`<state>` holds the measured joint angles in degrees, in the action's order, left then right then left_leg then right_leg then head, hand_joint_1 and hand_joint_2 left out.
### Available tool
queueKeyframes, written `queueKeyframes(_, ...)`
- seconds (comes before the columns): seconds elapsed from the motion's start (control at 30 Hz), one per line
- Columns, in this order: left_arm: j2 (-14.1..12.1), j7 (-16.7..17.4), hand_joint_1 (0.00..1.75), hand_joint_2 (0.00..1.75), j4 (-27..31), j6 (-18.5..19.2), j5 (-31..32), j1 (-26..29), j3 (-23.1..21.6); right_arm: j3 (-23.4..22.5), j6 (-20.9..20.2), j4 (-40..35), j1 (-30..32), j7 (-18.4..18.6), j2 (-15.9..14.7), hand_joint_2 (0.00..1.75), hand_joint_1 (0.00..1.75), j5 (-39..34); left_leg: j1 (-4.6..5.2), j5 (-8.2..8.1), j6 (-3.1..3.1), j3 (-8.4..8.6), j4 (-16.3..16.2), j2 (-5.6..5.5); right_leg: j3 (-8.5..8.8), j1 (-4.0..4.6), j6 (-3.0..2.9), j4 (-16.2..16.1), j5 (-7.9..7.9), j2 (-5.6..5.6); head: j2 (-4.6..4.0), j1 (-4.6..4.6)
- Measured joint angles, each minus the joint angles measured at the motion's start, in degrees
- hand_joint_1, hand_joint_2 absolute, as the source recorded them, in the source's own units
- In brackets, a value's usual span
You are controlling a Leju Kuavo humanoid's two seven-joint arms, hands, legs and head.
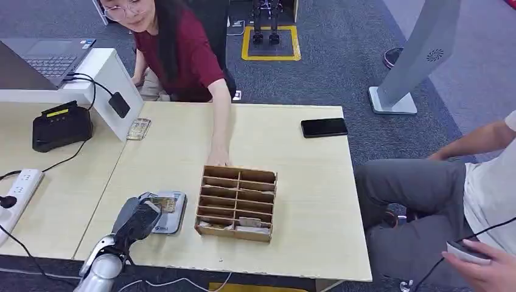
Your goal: Pass the card to the sensor for recognition and then transmit it.
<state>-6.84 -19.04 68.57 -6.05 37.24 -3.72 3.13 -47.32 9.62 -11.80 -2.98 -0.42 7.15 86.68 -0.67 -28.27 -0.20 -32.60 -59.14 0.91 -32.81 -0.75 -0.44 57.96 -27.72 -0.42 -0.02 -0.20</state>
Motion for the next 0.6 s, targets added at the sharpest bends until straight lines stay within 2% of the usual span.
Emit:
queueKeyframes(0.37, 0.3, 1.4, 1.75, 1.75, -0.2, -2.9, 6.0, -1.3, -0.9, -0.3, 0.4, 0.0, 0.0, -0.6, 0.0, 0.00, 0.00, 0.2, 0.00, 0.01, 0.00, 0.06, 0.0, 0.00, 0.06, 0.00, 0.00, 0.0, 0.00, -0.01, 0.02, 0.00)
queueKeyframes(0.6, 1.3, 3.0, 1.75, 1.75, -2.7, -6.6, 10.7, -2.7, -2.1, -0.3, 0.2, 0.0, 0.0, -0.1, 0.1, 0.00, 0.00, 1.0, 0.01, 0.00, 0.01, 0.11, 0.0, -0.01, 0.13, -0.01, 0.00, 0.0, 0.00, -0.02, 0.02, 0.00)
